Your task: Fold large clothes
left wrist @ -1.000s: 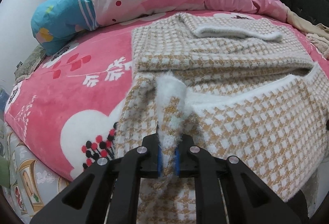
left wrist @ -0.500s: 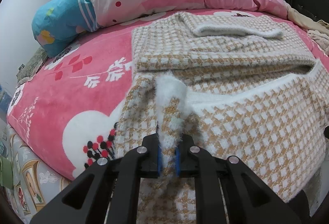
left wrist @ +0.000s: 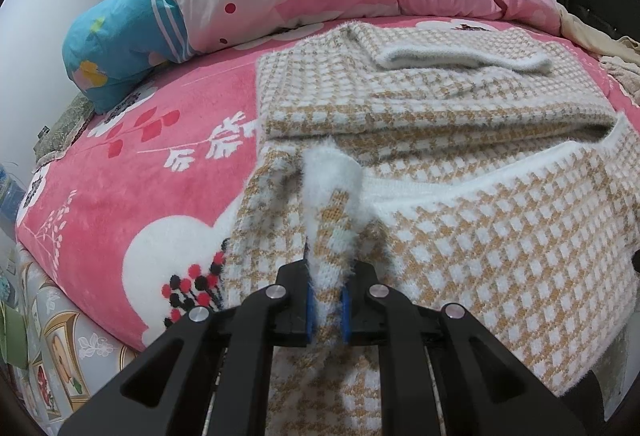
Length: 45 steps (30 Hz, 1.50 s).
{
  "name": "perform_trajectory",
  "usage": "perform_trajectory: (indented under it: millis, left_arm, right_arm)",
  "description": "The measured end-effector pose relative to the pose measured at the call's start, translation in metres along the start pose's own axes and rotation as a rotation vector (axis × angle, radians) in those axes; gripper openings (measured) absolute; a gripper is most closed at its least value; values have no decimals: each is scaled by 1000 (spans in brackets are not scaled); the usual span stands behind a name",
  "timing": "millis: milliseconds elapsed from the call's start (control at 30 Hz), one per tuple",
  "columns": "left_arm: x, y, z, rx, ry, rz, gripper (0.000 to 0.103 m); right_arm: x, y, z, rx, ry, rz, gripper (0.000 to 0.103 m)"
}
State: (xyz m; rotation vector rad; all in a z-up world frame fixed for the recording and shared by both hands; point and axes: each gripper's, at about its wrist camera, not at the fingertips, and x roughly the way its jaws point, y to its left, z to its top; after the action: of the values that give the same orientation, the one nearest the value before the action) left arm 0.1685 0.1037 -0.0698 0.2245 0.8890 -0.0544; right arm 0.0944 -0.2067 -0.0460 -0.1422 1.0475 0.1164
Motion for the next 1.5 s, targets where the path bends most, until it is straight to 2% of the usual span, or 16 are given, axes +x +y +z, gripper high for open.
perform_trajectory:
  millis: [167,367,567,767,900,1133,1300,1500]
  left_arm:
    - [2,0,-1,3,-1,4,11]
    - [4,1,-2,8,0,11,12]
    - [5,-2,-1,7,0,14,12]
    - [5,-2,-1,17,1,23,12]
    - [5,-2,-1,18,2,25,12]
    - [5,-2,-1,23,2,25,12]
    - [5,-1,-1,23,2,24,12]
    - [6,-1,-1,25,2,25,12]
  right_arm:
    - [-21,-23,-1,31,-57,14,89]
    - [-31,-78,18,134,-120,60,88]
    - [9,-101,49,194,-76,208,75]
    - [36,-108,61,198,-28,231,70]
    - [38,-120,56,249,-12,285,70]
    - [31,-125,35,250,52,373,69]
    - [37,-133,39,292,59,405,59]
    - [37,-142,51,329,16,442,51]
